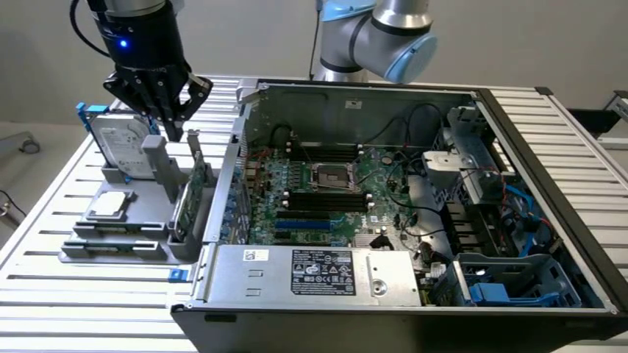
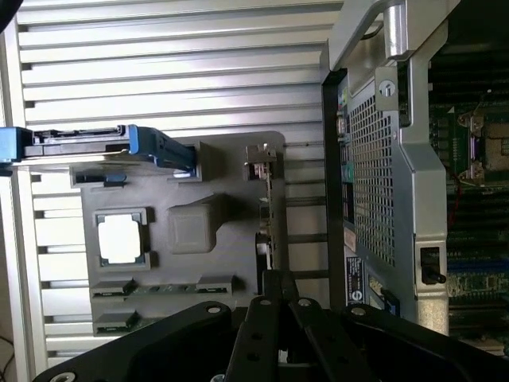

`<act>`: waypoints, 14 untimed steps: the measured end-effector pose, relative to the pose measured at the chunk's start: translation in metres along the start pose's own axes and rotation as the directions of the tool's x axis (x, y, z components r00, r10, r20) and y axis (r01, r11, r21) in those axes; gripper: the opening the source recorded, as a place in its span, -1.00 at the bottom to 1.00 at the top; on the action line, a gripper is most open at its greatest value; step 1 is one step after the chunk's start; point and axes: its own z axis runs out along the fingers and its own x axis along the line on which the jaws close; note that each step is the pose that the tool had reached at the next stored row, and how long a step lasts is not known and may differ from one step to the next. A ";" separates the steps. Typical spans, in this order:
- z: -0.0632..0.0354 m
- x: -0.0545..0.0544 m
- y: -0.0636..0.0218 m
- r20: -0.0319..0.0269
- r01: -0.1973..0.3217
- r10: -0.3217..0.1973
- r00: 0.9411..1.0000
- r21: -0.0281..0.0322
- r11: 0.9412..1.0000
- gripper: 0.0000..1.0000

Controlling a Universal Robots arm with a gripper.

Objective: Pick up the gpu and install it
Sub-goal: 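Reach for the gpu, then pick up the gpu and move the gpu toward the slot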

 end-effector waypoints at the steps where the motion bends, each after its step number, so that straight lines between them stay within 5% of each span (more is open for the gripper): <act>1: 0.0000 0.000 0.0000 0.000 0.000 0.000 1.000 0.000 1.000 -0.79; 10: 0.0000 0.000 0.0000 0.000 0.000 0.000 1.000 0.000 1.000 -0.76; 14: 0.0000 0.000 0.0000 -0.001 0.000 0.000 1.000 0.000 1.000 -0.40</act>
